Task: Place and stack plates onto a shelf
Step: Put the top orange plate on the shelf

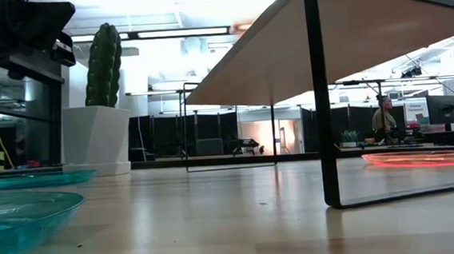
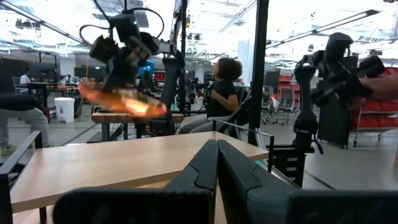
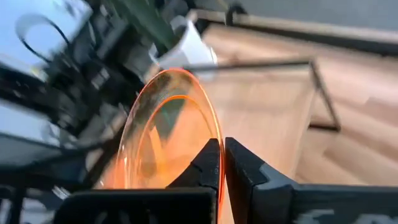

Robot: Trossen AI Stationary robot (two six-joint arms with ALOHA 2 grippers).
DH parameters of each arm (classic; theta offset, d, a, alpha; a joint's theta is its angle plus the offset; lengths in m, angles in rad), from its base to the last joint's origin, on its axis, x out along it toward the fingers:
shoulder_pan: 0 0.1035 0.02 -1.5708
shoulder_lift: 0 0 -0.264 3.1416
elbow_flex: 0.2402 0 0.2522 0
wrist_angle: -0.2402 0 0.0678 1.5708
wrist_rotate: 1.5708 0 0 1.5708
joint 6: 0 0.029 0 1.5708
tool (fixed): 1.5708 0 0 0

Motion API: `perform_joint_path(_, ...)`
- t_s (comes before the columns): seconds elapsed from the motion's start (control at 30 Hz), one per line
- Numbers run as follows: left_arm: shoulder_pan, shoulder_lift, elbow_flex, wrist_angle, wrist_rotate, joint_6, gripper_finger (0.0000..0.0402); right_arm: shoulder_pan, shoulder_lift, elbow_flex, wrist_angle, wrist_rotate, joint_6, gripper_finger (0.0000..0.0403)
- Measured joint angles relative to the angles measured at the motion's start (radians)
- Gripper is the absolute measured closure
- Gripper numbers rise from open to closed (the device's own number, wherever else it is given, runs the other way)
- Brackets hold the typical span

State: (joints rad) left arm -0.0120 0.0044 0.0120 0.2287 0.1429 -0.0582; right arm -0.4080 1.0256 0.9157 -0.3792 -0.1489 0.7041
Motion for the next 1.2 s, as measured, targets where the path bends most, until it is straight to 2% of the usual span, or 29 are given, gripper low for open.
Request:
perform_joint_path(0.23, 0.000, 0.000, 0.000, 0.000, 0.000, 0.000, 0.0402, 0.016, 0.170, 0.000, 0.081, 0.049, 0.079, 0.0403)
perform_joint_path(0.47, 0.000, 0.000, 0.000, 0.000, 0.000, 0.000, 0.0402, 0.025, 0.269, 0.000, 0.145, 0.103, 0.165, 0.0403)
perform_joint_path(0.77, 0.000, 0.000, 0.000, 0.000, 0.000, 0.000, 0.0401, 0.025, 0.330, 0.001, 0.168, 0.113, 0.239, 0.0403)
perform_joint_path(1.2, 0.000, 0.000, 0.000, 0.000, 0.000, 0.000, 0.0401, 0.024, 0.337, 0.001, 0.128, 0.115, 0.234, 0.0403)
